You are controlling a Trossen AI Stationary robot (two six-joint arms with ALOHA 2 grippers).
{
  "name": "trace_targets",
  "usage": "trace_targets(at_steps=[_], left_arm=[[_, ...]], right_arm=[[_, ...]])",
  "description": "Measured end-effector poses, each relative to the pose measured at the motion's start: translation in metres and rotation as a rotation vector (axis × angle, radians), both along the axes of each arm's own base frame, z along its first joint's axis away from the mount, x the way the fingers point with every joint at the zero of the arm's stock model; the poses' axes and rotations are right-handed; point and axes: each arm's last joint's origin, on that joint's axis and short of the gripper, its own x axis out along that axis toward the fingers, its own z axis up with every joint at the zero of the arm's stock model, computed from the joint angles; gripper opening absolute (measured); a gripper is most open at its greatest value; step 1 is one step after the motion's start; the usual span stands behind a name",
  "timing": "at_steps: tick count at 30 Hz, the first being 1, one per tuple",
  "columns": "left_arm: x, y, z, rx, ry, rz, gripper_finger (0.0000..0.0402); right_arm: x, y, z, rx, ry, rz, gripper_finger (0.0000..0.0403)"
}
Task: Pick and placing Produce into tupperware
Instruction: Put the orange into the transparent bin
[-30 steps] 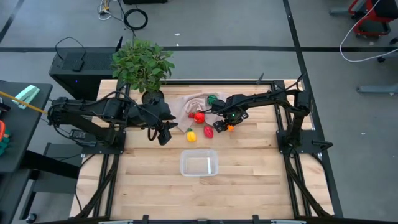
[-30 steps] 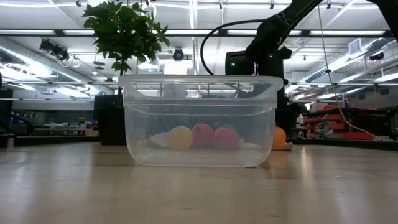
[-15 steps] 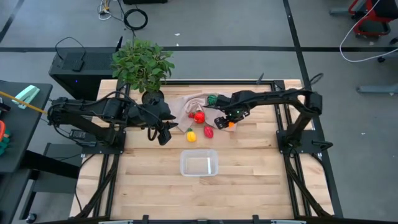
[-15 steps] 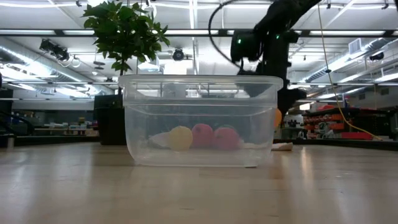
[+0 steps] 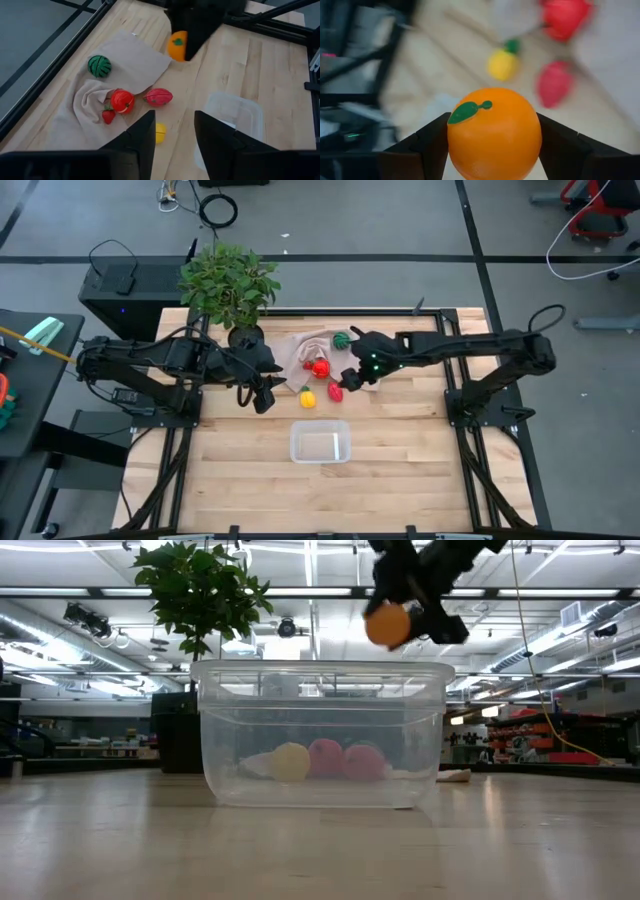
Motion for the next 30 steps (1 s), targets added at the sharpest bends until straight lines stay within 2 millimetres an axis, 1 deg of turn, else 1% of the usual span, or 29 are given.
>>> trace_targets(at_steps=[2,4,8,10,13,15,18,21,26,30], left_arm=[[0.0,0.0,0.0,0.0,-0.001,0.0,0.0147],[0.0,0.0,0.0,0.0,0.001,0.0,0.0149],[-0.002,0.0,-0.002,0.004,0.028,0.0,0.0148],[-0.004,0.001,-0.004,0.009,0.061,0.0,0.0145],[-0.011,0.002,-0.005,0.008,0.101,0.006,0.0145],[-0.018,0.003,-0.002,0.004,0.096,0.01,0.015],[-0.036,0.004,0.009,-0.01,0.044,0.01,0.0158],[-0.06,0.005,0.024,-0.016,-0.053,0.025,0.0164],[-0.102,0.009,0.045,-0.005,-0.206,0.066,0.0167],[-0.129,0.013,0.054,0.02,-0.294,0.105,0.0167]], right_arm=[[0.006,0.007,0.005,0.022,-0.068,0.025,0.026],[0.013,0.013,0.011,0.028,-0.092,0.055,0.026],[0.033,0.023,0.031,-0.023,-0.14,0.171,0.026],[0.044,0.026,0.043,-0.053,-0.143,0.224,0.026],[0.06,0.026,0.055,-0.105,-0.097,0.296,0.026],[0.069,0.025,0.06,-0.134,-0.065,0.332,0.0261],[0.081,0.022,0.069,-0.175,-0.05,0.37,0.0261],[0.091,0.019,0.07,-0.195,-0.029,0.397,0.0261],[0.102,0.018,0.063,-0.184,-0.012,0.452,0.0261],[0.11,0.02,0.049,-0.146,0.005,0.508,0.0261]])
